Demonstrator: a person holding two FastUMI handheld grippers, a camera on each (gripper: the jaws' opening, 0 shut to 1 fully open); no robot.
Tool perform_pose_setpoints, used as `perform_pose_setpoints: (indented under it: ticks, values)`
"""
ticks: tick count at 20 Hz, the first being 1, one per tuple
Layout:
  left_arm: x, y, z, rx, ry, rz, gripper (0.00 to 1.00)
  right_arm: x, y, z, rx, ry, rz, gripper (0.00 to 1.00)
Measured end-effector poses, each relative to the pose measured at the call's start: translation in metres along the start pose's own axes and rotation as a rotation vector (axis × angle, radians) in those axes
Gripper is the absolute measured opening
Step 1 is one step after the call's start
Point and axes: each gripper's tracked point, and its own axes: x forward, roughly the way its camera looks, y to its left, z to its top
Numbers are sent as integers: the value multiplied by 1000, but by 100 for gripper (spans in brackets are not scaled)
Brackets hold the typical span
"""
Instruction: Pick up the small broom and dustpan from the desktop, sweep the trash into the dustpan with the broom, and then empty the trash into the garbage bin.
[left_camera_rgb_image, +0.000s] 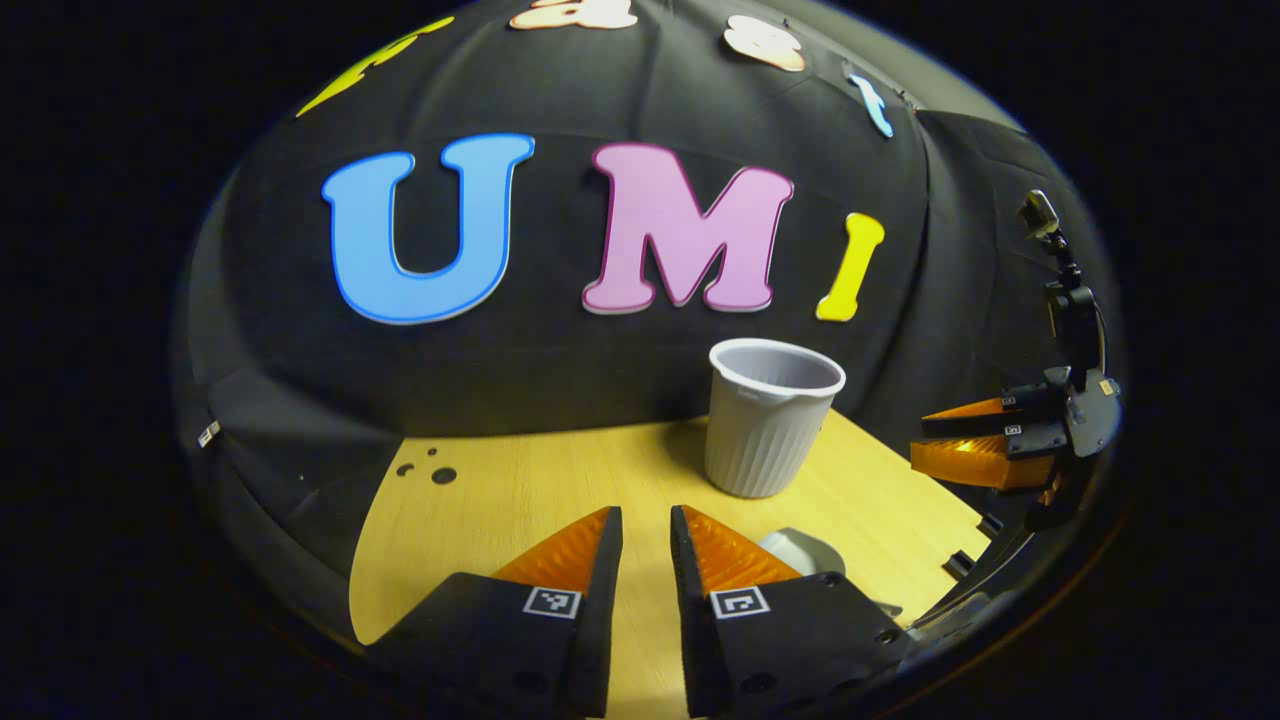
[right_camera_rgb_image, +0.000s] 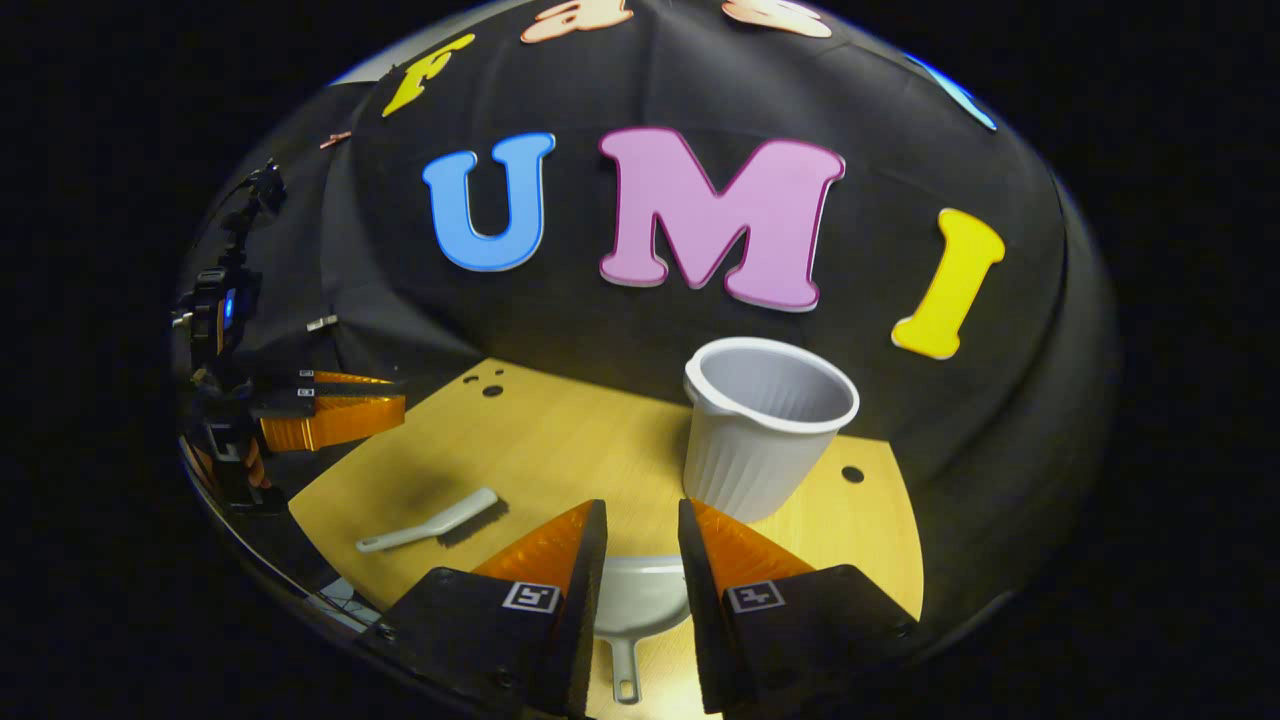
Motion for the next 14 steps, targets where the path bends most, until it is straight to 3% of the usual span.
perform_pose_setpoints:
  ticks: [3, 5, 14]
  values:
    - [-8, -13, 22, -50, -74, -12, 33, -7, -6, 2, 19, -58, -34, 45]
    - [-7, -15, 21, -61, -74, -13, 33, -8, -6, 0, 15, -50, -42, 41]
    - [-3, -16, 18, -26, -43, -9, 33, -15, -2, -6, 34, -36, -25, 40]
